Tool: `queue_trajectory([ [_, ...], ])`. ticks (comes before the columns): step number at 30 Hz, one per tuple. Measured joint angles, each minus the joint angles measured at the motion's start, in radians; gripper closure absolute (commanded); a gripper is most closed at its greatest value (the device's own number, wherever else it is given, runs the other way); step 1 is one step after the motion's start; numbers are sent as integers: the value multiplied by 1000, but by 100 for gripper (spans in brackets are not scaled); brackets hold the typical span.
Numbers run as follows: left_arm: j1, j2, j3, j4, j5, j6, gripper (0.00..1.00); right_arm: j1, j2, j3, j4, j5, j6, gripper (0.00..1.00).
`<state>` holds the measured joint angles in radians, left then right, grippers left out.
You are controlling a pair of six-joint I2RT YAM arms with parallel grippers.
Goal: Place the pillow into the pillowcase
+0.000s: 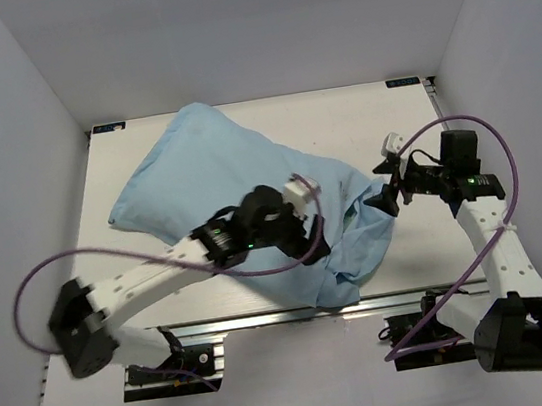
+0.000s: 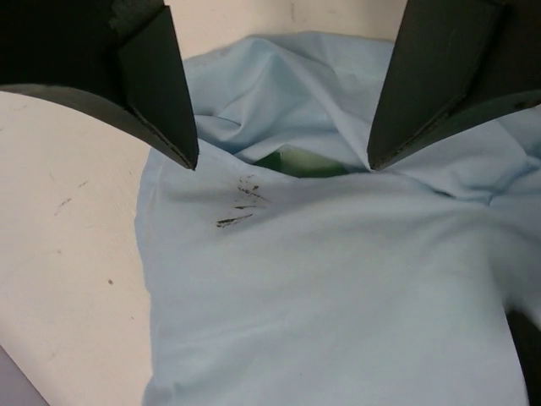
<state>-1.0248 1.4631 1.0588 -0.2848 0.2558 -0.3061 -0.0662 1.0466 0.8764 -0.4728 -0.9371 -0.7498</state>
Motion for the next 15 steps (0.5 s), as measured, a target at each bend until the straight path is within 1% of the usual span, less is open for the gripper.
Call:
queue_trajectory([
  [1, 0, -79, -6, -3, -45, -2, 13, 0, -5, -2, -20, -11, -52, 19],
  [3, 2, -237, -16, 8, -127, -5, 12, 0, -3, -2, -98, -42, -220, 20],
  [4, 2, -319, -22, 15, -165, -9, 11, 5, -5, -2, -170, -57, -330, 20],
  [6, 2, -462, -39, 25, -232, -24, 9, 30, -21, -15, -241, -64, -463, 19],
  [7, 2, -528, -54, 23, -271, -37, 8, 62, -42, -31, -258, -55, -515, 17],
  [9, 2, -634, -89, 2, -352, -78, 6, 165, -103, -80, -234, -26, -547, 15],
  [11, 2, -694, -129, -29, -415, -129, 4, 288, -169, -131, -188, 24, -536, 15],
  [13, 2, -729, -182, -87, -487, -190, 2, 397, -195, -146, -142, 76, -478, 11],
  [15, 2, -744, -235, -145, -535, -246, 2, 489, -195, -146, -80, 139, -430, 11],
])
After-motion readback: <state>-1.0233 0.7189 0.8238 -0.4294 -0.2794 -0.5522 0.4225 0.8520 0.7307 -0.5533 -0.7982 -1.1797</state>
